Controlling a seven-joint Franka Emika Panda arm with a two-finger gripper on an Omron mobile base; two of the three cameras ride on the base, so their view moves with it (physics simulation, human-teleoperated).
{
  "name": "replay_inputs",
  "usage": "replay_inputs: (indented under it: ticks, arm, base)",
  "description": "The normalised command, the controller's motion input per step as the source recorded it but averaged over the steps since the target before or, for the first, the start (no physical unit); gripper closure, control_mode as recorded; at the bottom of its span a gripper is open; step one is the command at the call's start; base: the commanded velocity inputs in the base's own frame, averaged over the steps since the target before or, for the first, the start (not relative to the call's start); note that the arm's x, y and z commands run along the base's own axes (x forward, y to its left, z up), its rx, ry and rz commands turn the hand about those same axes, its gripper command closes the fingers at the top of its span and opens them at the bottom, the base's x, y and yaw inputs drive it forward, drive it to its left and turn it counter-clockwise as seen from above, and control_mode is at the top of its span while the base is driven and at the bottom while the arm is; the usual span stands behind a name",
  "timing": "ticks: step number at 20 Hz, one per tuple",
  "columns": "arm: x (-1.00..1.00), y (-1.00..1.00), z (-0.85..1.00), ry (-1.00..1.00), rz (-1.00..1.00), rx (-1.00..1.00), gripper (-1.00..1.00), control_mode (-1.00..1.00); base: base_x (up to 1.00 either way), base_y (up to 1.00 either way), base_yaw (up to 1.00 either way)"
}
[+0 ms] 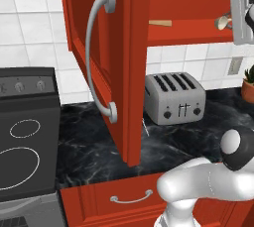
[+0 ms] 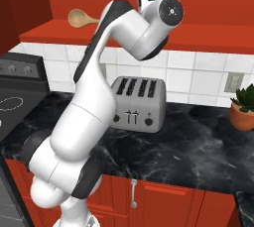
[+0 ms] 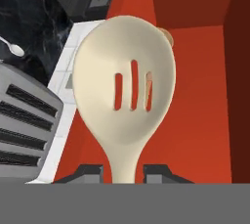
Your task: Organize the utensils by type. Pick up the wooden spoons from the counter and place them in the open cabinet. Then pick up the metallic utensils from the counter and place them in the open drawer.
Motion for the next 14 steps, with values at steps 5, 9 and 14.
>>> replay_inputs:
  ticks: [5, 9, 14]
  arm:
    - [0.45, 0.00, 0.00, -0.14, 0.00, 0.00, 1.00, -1.00]
    - [0.40, 0.00, 0.07, -0.03, 0.00, 0.00, 1.00, -1.00]
    - [0.40, 0.00, 0.11, 0.00, 0.01, 0.01, 1.00, -1.00]
  base:
    - [0.00, 0.00, 0.00]
    - [0.00, 0.00, 0.00]
    - [0.00, 0.00, 0.00]
